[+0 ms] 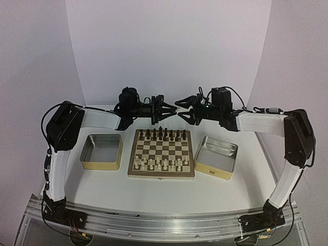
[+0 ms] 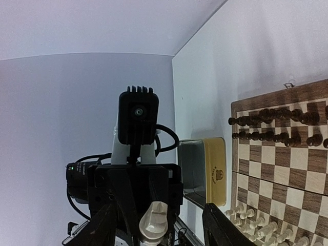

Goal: Set up the chess pieces on the board
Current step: Place the chess piece on the chessboard.

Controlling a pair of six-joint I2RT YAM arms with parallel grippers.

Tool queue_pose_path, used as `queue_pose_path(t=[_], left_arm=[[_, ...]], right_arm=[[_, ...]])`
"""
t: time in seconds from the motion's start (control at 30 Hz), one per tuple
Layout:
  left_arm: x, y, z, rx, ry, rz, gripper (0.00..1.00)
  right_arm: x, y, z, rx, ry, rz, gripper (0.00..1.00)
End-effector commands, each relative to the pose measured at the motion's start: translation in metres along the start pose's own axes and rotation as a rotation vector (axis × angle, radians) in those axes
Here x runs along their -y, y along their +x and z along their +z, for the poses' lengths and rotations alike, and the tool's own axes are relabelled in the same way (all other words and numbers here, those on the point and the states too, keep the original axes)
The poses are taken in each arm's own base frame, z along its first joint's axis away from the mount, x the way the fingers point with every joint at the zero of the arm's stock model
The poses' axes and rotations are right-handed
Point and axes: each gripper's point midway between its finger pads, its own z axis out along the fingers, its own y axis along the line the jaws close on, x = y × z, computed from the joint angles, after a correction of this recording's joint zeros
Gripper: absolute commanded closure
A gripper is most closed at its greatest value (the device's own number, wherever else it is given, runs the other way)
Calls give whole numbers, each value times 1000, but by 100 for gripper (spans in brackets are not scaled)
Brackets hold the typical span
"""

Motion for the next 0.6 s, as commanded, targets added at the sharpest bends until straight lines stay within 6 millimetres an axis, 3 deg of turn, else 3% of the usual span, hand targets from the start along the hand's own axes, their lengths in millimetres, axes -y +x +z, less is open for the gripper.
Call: queue_pose_path(t=[0.0, 0.1, 0.3, 0.4, 0.57], left_arm=[[33, 35, -6, -138, 3, 93, 100], [34, 53, -9, -245, -14, 125, 100], [43, 84, -20, -430, -22, 249, 100], [42, 90, -23, -455, -56, 268, 100], [46, 101, -26, -493, -70, 345, 100]], right_arm=[[-36, -5, -40, -10, -74, -105, 42], [-38, -1, -58, -120, -104, -186, 42], [-36, 43, -94, -522, -259, -313, 43], [-32, 50, -108, -512, -278, -432, 43], [-18, 52, -125, -331, -230, -780, 37]])
